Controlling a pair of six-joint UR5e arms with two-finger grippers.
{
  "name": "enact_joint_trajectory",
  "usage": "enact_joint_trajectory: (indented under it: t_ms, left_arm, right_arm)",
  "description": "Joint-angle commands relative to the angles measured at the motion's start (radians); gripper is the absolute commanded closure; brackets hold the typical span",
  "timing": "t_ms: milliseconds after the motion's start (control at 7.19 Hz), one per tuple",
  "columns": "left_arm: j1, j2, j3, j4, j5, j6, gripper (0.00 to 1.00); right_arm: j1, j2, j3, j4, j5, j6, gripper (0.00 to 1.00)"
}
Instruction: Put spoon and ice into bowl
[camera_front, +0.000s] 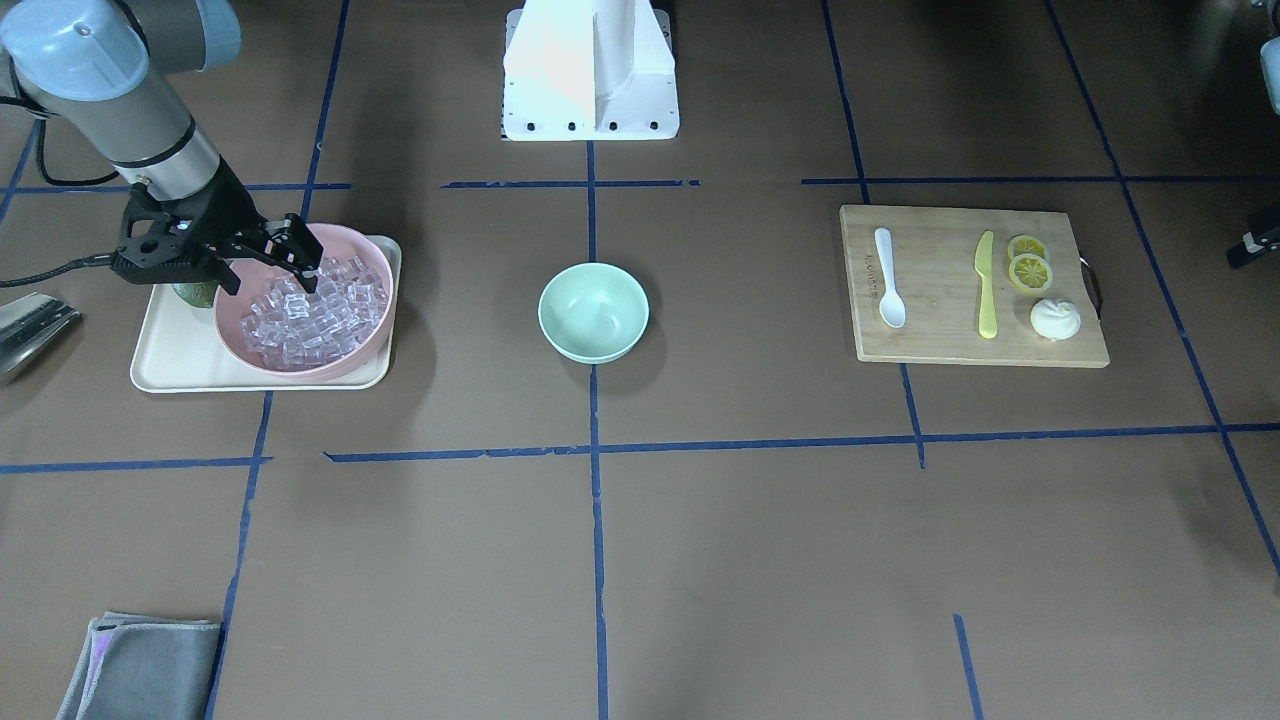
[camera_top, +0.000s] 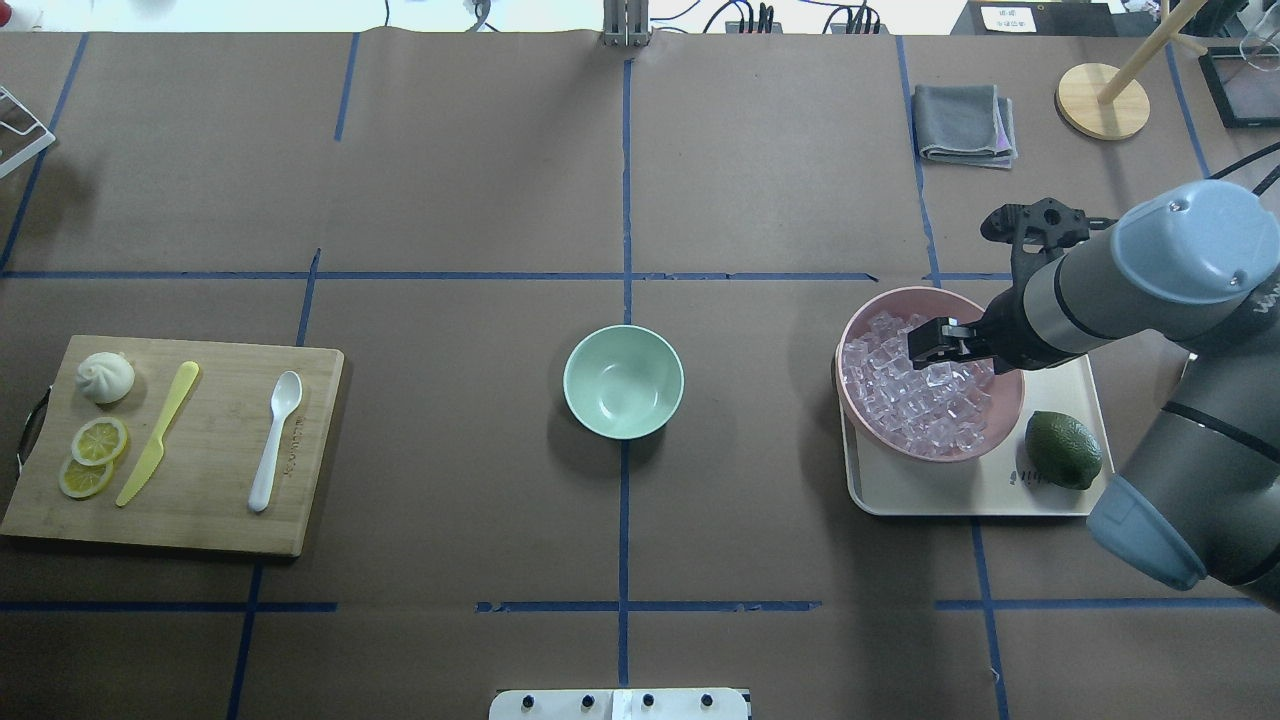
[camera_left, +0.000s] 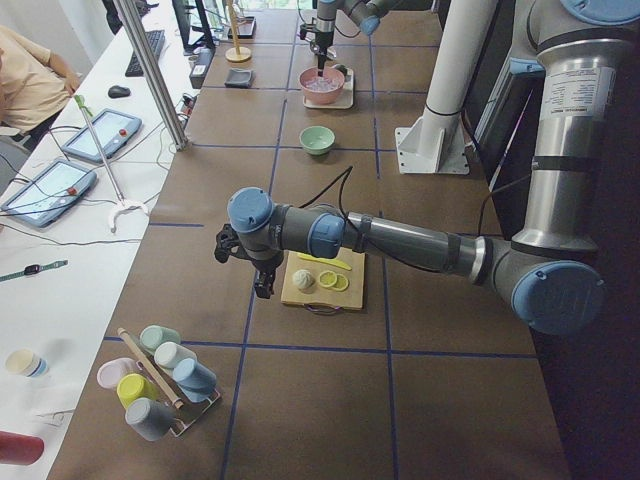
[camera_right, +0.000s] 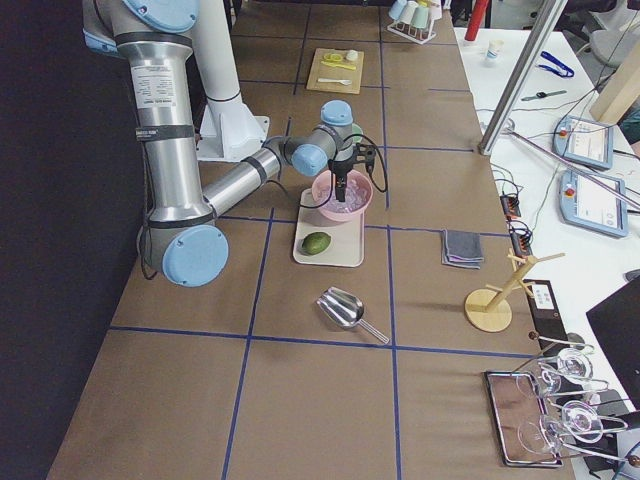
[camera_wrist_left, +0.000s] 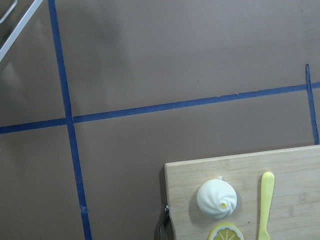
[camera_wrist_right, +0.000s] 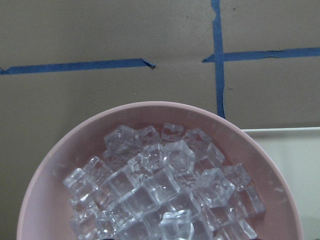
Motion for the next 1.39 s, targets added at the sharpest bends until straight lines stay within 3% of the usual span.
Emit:
enact_joint_trajectory:
  t_ms: [0, 278, 557, 835, 1113, 1252]
  left_arm:
    - [0.074, -0.006, 0.004, -0.064, 0.012, -0.004, 0.00]
    - [0.141, -0.032, 0.019, -0.113, 0.012, -0.169, 0.00]
    - [0.275, -0.095, -0.033, -0.129, 0.090, -0.428, 0.00]
    - [0.302, -0.089, -0.048, -0.132, 0.138, -0.445, 0.00]
    - [0.453, -0.122, -0.061, -0.179, 0.150, -0.504, 0.00]
    - [0.516, -0.127, -0.068, -0.210, 0.237, -0.633, 0.00]
  right_arm:
    - [-0.010, 0.000, -0.006, 0.001, -0.011, 0.003, 0.06]
    - [-0.007, 0.000, 0.007, 0.001, -0.005, 0.007, 0.06]
    - [0.001, -0.001, 0.007, 0.001, -0.002, 0.004, 0.07]
    - [0.041, -0.053, 0.036, 0.003, 0.000, 0.001, 0.01]
    - [0.077, -0.055, 0.039, 0.003, 0.044, -0.002, 0.01]
    - [0.091, -0.057, 0.039, 0.003, 0.059, -0.005, 0.01]
